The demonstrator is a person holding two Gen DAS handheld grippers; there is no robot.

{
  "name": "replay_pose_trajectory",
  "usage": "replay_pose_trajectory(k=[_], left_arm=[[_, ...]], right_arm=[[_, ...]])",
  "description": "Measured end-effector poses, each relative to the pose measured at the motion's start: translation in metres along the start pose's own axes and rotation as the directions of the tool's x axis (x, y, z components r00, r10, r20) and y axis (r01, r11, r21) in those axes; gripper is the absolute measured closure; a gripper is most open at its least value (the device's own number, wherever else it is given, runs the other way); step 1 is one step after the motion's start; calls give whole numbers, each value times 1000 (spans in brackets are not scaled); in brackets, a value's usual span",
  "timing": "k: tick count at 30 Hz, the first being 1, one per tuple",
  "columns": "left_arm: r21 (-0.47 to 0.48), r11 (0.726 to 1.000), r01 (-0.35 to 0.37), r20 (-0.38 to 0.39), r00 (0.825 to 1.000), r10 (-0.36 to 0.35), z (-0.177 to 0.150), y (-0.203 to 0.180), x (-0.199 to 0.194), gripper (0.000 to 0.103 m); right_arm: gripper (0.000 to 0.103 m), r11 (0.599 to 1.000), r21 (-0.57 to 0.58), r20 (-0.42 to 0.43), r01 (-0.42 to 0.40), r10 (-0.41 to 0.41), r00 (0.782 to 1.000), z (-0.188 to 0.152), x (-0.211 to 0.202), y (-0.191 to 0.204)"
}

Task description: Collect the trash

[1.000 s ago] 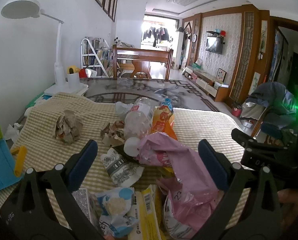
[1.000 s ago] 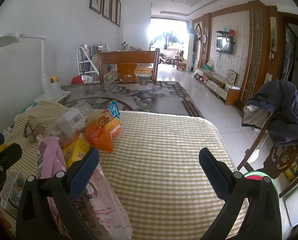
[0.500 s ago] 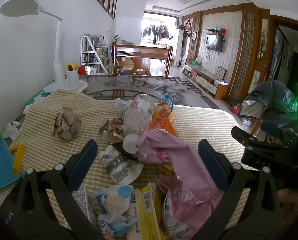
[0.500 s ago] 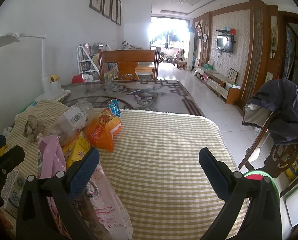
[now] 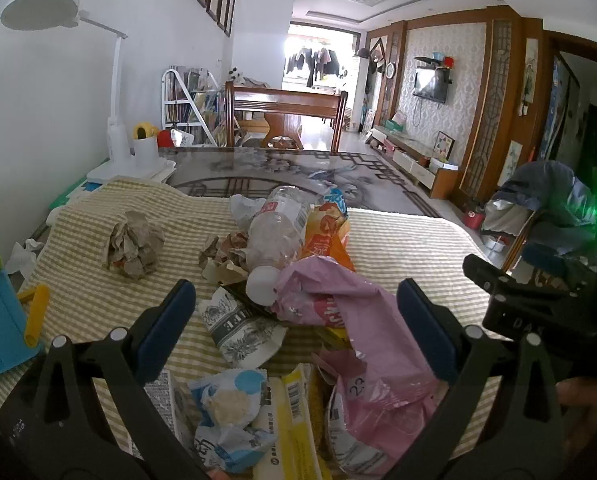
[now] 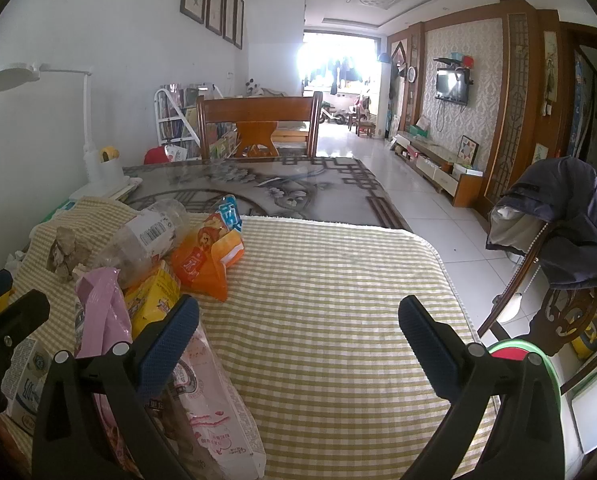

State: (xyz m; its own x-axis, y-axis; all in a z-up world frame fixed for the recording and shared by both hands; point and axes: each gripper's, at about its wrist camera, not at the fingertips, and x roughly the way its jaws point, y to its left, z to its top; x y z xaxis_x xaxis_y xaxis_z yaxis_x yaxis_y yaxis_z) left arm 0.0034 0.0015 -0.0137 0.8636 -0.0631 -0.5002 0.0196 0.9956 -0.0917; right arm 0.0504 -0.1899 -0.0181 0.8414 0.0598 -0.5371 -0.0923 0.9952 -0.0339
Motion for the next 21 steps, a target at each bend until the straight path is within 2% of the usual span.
replay_pose_trajectory(k=[10, 15, 19, 21], left_arm=[[1, 1000, 2, -4, 1000, -2, 0, 0, 0, 4], [30, 999, 37, -13, 999, -36, 2, -1, -7, 4], [16, 1000, 17, -17, 1000, -17, 7, 15, -28, 4], [4, 1000, -20, -53, 998, 20, 5, 27, -31, 4]], right_arm=[[7, 1000, 1, -3, -1, 1, 1000, 0, 0, 1], [7, 1000, 2, -3, 1, -1, 1000, 1, 1, 0], [7, 1000, 19, 5, -14, 14, 1000, -2, -4, -1], [7, 999, 24, 7, -25, 25, 1000, -3, -4, -1]])
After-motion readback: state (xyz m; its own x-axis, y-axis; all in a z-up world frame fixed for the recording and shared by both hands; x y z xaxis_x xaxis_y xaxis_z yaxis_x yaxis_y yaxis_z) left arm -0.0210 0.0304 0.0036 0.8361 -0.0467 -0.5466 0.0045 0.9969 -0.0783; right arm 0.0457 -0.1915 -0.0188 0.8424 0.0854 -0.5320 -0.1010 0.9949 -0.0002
